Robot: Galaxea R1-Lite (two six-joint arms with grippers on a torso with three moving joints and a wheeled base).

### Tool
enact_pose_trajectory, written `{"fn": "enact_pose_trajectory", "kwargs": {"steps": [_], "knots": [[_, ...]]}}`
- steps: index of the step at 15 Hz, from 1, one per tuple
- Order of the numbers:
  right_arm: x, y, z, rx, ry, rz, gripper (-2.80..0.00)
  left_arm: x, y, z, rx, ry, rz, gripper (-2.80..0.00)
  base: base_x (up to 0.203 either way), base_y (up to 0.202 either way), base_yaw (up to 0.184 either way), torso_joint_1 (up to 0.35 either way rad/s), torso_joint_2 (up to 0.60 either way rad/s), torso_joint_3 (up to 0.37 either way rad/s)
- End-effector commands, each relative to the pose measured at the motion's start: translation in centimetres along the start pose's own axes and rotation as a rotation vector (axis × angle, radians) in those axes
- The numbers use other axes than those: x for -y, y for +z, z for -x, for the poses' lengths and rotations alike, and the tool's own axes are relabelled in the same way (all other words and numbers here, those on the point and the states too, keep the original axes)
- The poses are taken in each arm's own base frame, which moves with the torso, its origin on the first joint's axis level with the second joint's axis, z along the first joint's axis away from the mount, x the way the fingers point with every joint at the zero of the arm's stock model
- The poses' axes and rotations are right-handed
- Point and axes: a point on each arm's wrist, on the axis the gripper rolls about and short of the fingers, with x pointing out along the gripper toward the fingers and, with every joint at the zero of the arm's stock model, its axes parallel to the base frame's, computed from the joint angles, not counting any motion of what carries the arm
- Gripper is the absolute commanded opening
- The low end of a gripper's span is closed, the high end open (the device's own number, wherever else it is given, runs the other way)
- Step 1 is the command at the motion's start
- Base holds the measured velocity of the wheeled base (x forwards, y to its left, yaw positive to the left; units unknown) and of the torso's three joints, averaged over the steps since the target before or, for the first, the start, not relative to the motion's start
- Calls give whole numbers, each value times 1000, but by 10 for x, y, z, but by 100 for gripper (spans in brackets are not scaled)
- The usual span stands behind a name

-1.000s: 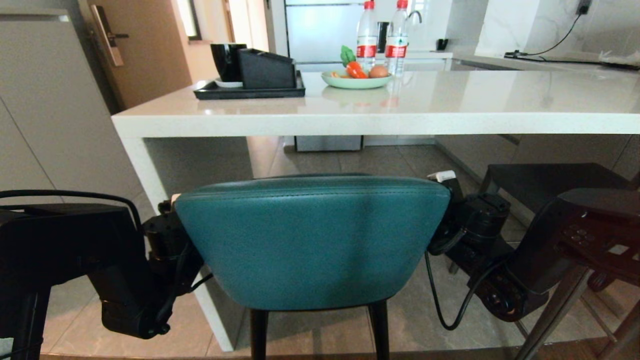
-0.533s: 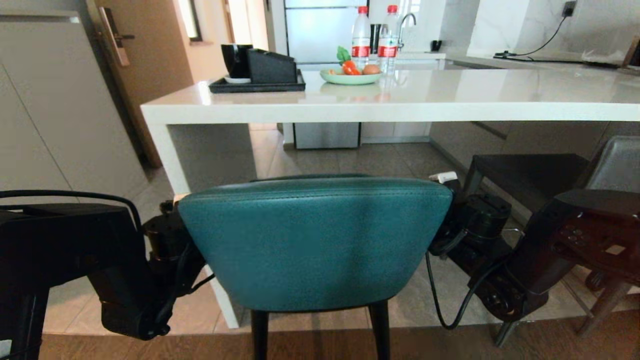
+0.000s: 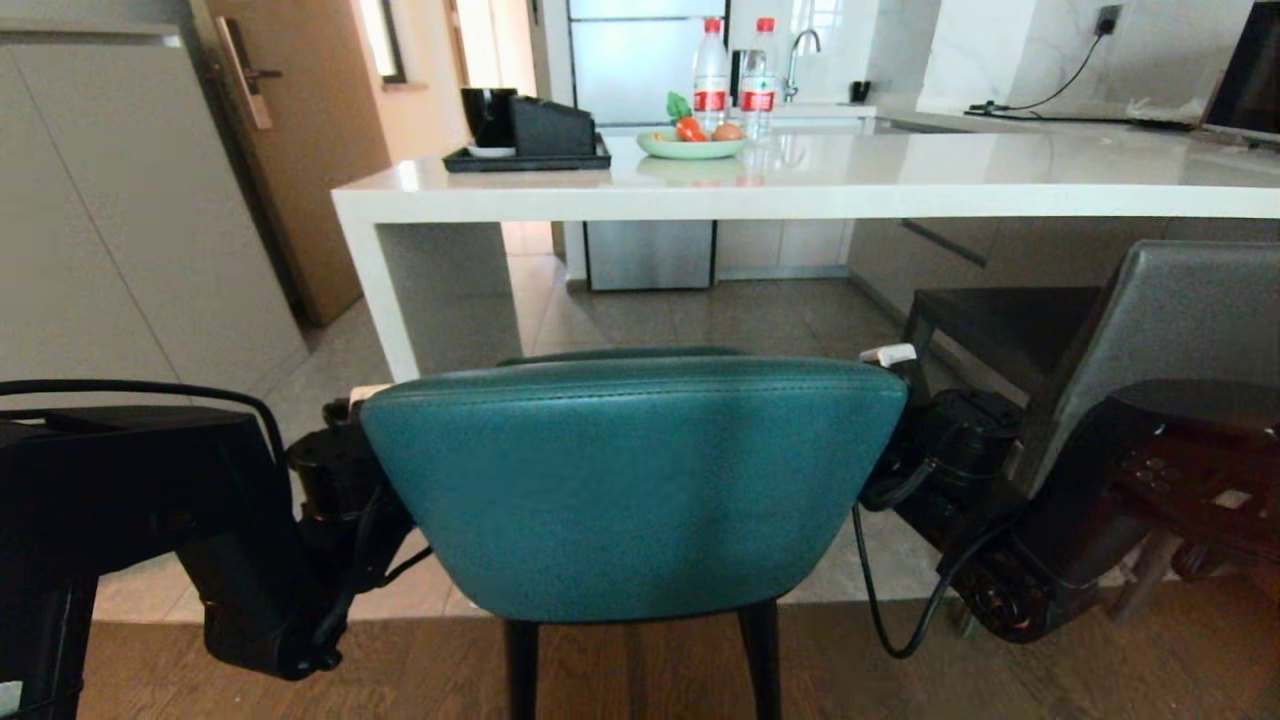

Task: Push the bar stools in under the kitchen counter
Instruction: Pull the blue chair out from under the dining table

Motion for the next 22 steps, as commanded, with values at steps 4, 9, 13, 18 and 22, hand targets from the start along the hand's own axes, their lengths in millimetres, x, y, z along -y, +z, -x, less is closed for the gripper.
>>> {"fn": "enact_pose_trajectory", "kwargs": {"steps": [4,9,13,18,22], "knots": [[1,-3,1,1,-2,0,-280,0,0,-1,8,2,2,-280,-195,0,-2,1,3,4],[2,-5,1,-2,-5,0,-280,0,1,0,9,4,0,-280,-91,0,-1,-1,2,3],[-3,-3,12,-23,5,-1,-280,2,2,-3,18,-1,1,-280,0,0,0,0,0,0],[-16,7,31,-42,39,-2,-280,5,1,-7,28,-9,3,-280,0,0,0,0,0,0],[-5,2,23,-34,10,-4,-280,5,4,0,24,-6,6,-280,0,0,0,0,0,0]]}}
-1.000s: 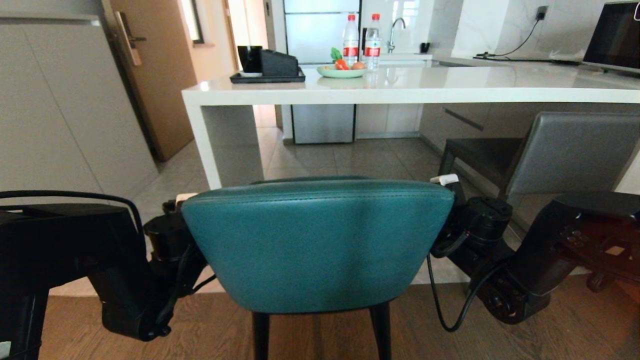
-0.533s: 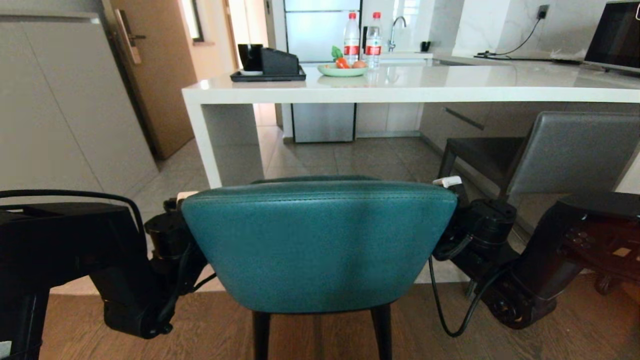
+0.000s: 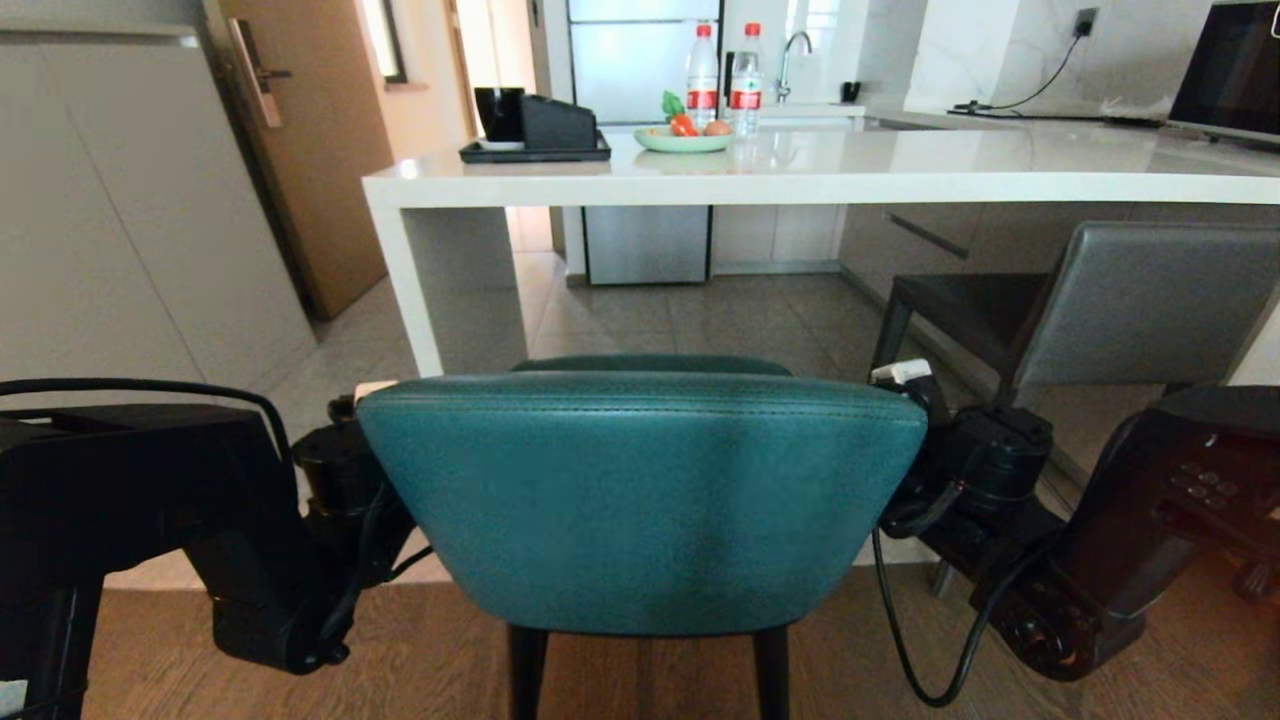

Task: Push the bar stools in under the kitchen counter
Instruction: Pull the blue chair out from under the dining table

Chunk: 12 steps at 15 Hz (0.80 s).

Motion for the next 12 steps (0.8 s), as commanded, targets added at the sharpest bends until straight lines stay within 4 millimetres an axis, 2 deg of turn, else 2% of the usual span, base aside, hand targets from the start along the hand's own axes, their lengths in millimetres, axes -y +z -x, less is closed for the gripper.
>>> {"fn": "enact_pose_trajectory", "kwargs": {"steps": [1,5,7,9,12], "knots": [[6,2,-4,25,-17,2,-280,-2,3,4,7,6,5,-280,0,0,0,0,0,0],[10,9,2,36,-31,4,-280,-9,8,9,9,20,5,-280,0,0,0,0,0,0],[18,17,8,53,-50,8,-280,-29,12,7,18,77,4,-280,0,0,0,0,0,0],[34,22,19,50,-77,10,-280,-56,12,11,1,136,7,-280,0,0,0,0,0,0],[57,32,45,48,-114,-3,-280,-77,16,40,-52,113,14,-280,0,0,0,0,0,0]]}}
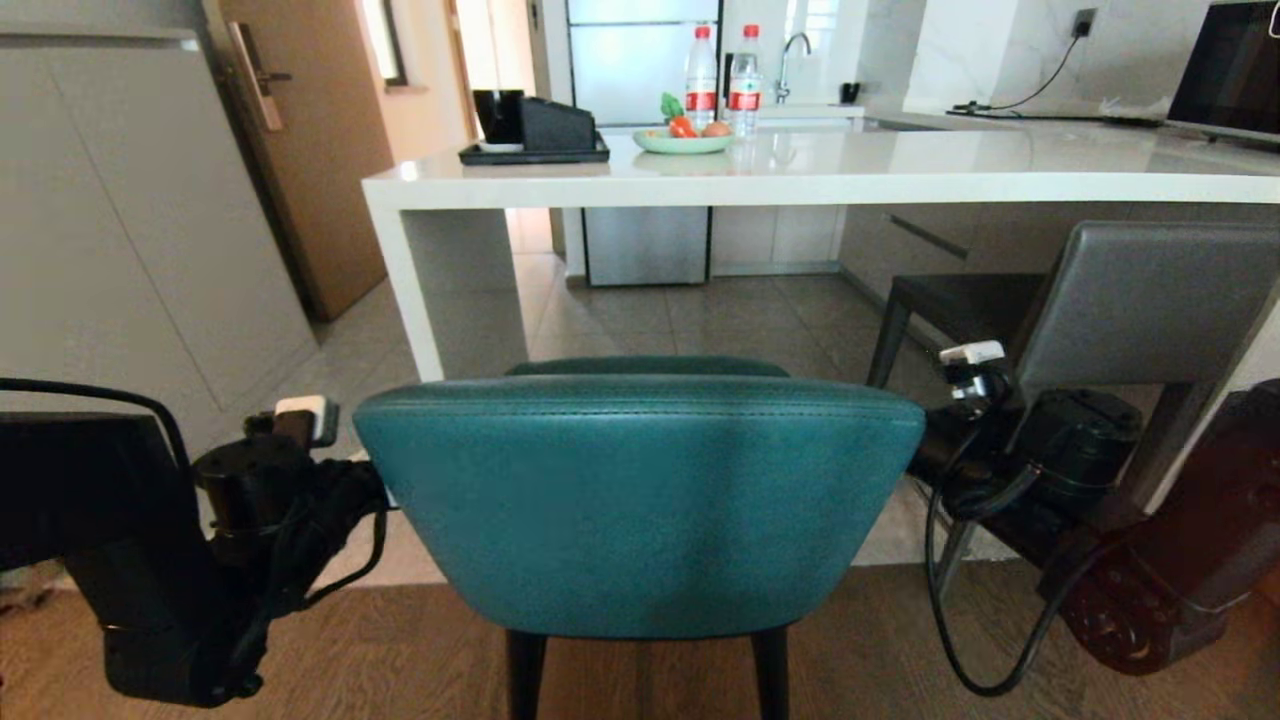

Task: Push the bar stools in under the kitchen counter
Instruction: Pull the blue chair out from under the dining table, then pull the gray chair out from under the dining table

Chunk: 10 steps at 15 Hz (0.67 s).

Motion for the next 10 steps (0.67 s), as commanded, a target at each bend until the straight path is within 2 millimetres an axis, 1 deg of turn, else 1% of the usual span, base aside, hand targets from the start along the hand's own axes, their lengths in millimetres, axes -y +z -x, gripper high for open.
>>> {"fn": "enact_pose_trajectory", "kwargs": {"steps": [1,3,5,6,8,10], "knots": [[12,13,20,19,-33,-18,-280,-14,13,21,16,-6,11,-280,0,0,0,0,0,0],[25,18,49,-2,-82,-55,-280,-25,23,46,21,-10,18,-280,0,0,0,0,0,0],[30,34,81,26,-107,-50,-280,-34,34,75,40,-16,25,-280,0,0,0,0,0,0],[29,43,99,46,-101,-41,-280,-36,43,91,74,-44,26,-280,0,0,0,0,0,0],[18,62,138,113,-76,-7,-280,-37,66,127,186,-104,16,-280,0,0,0,0,0,0],[0,79,178,194,-53,34,-280,-36,83,165,301,-137,1,-280,0,0,0,0,0,0]]}}
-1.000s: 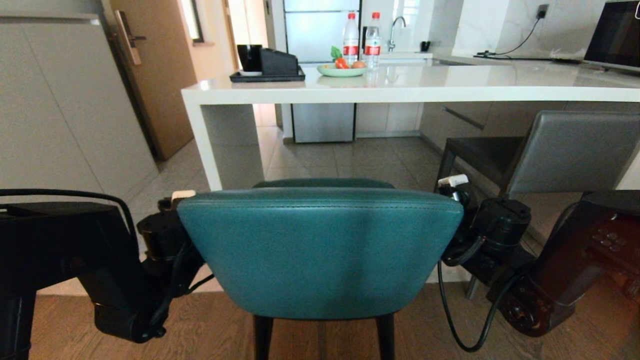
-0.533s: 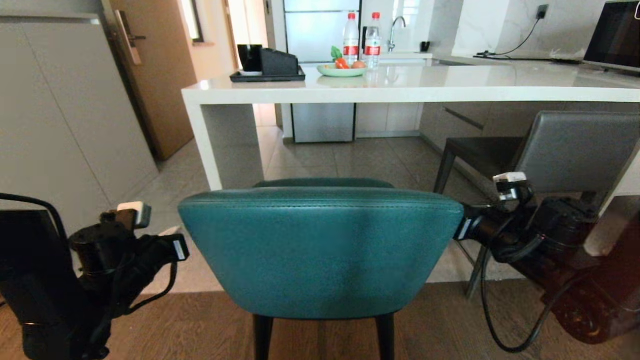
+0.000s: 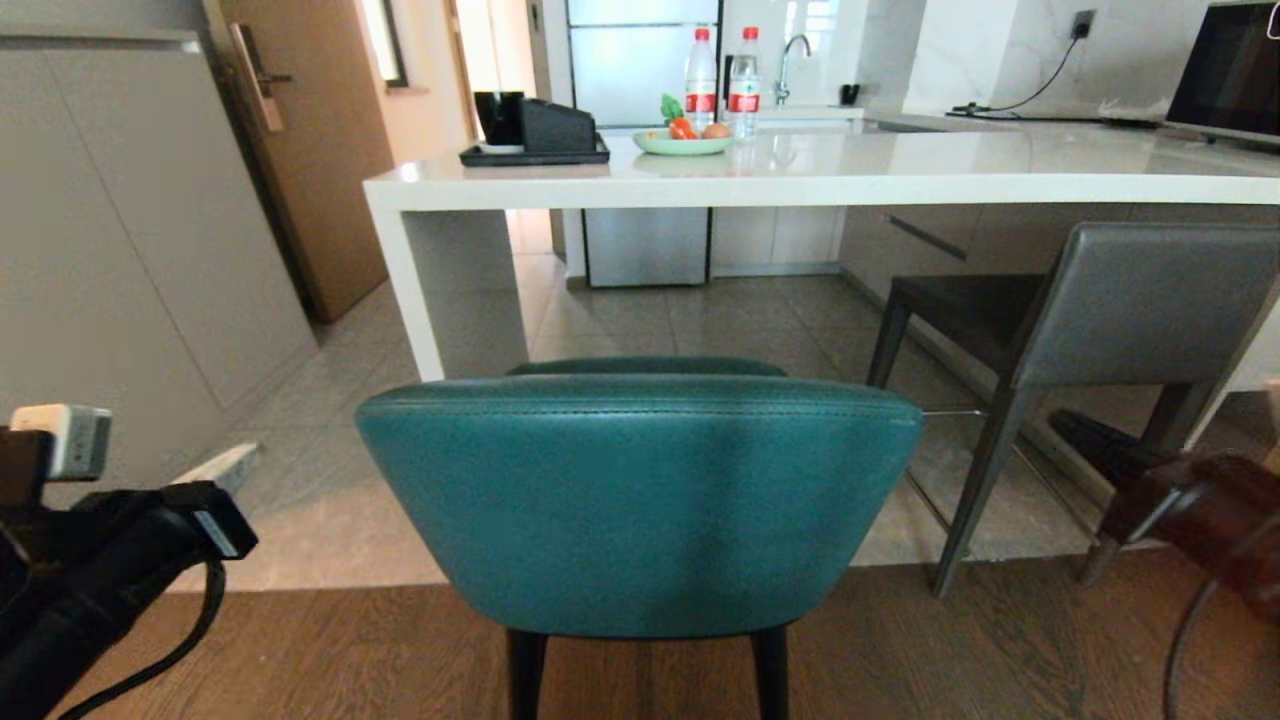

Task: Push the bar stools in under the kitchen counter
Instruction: Pull the gray chair out from under the dining table

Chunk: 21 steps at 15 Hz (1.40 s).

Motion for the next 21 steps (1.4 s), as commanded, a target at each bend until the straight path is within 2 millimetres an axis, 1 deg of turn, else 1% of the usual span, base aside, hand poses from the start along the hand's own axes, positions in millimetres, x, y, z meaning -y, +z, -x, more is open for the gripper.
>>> {"fn": "enact_pose_trajectory", "kwargs": {"steps": [1,3,4,6,8,9,10,12,13,14,15,16,17,18,19,21], "knots": [[-20,31,46,160,17,68,-280,9,34,44,183,-21,-30,-280,0,0,0,0,0,0],[-38,46,84,214,27,92,-280,16,50,79,242,-34,-42,-280,0,0,0,0,0,0],[-46,51,102,210,27,91,-280,20,57,96,255,-39,-46,-280,0,0,0,0,0,0],[-63,53,142,96,22,42,-280,29,68,135,201,-59,-37,-280,0,0,0,0,0,0],[-80,54,181,61,29,23,-280,38,76,178,142,-126,-8,-280,0,0,0,0,0,0],[-86,54,199,75,34,25,-280,42,77,200,152,-183,0,-280,0,0,0,0,0,0],[-91,54,213,94,39,31,-280,45,74,218,164,-257,-1,-280,0,0,0,0,0,0],[-99,49,237,88,42,29,-280,48,58,250,151,-399,-1,-280,0,0,0,0,0,0],[-102,43,246,74,40,25,-280,48,48,260,115,-434,4,-280,0,0,0,0,0,0],[-103,39,253,42,14,22,-280,47,38,266,86,-447,-15,-280,0,0,0,0,0,0],[-103,41,256,43,-49,26,-280,45,30,268,83,-402,-66,-280,0,0,0,0,0,0],[-102,39,255,34,-79,31,-280,42,24,264,68,-300,-106,-280,0,0,0,0,0,0],[-99,33,252,12,-95,26,-280,38,13,257,34,-191,-141,-280,0,0,0,0,0,0],[-96,24,246,-25,-110,16,-280,35,1,249,-7,-126,-156,-280,0,0,0,0,0,0],[-93,13,241,-64,-128,13,-280,32,-10,241,-24,-78,-163,-280,0,0,0,0,0,0],[-85,-7,229,-104,-173,28,-280,28,-30,225,17,-22,-179,-280,0,0,0,0,0,0]]}}
